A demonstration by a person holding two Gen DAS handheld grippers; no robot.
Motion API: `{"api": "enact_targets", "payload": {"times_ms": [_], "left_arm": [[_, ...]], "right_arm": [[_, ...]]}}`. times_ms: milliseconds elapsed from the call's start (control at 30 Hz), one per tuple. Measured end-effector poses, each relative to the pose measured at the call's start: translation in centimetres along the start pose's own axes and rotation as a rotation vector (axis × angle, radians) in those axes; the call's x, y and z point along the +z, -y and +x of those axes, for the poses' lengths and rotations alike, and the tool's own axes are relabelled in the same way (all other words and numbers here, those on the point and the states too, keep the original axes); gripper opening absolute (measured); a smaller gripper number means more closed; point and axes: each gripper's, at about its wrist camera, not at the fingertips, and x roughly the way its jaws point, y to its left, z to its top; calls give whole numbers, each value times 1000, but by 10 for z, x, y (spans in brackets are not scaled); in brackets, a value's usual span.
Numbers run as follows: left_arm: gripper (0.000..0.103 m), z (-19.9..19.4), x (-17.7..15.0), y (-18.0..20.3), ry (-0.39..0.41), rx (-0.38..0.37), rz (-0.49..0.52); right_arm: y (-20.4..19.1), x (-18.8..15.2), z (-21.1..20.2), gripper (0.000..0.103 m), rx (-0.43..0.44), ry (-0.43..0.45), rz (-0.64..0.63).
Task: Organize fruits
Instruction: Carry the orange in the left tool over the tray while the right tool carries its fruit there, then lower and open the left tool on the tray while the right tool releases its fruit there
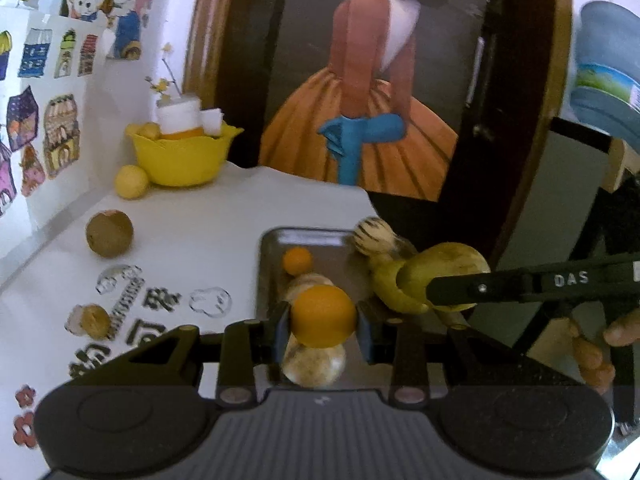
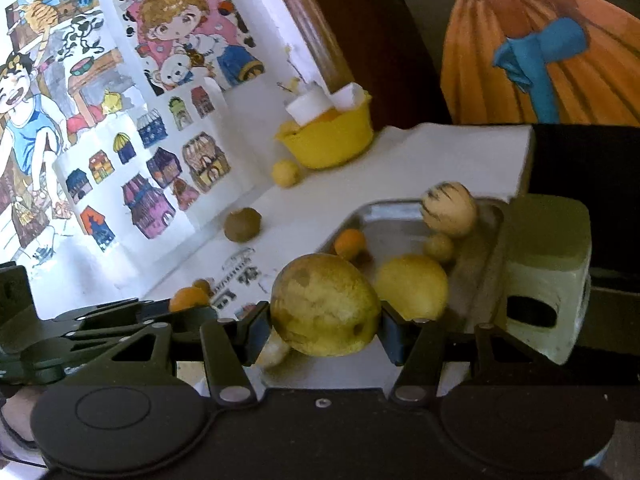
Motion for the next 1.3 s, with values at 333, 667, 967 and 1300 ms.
{"api": "enact_targets", "payload": {"times_ms": [333, 667, 967, 1300], "left_arm": [[37, 4, -28, 18, -66, -4, 48], [37, 15, -34, 16, -117, 10, 45], [37, 24, -36, 10, -162, 36, 14], [38, 25, -38, 6, -181, 48, 15]], "right_arm": [[8, -26, 6, 58, -28, -28, -32], [16, -35, 16, 57, -22, -51, -24], [17, -35, 16, 57, -16, -52, -21], [17, -38, 13, 58, -14, -57, -17]]}}
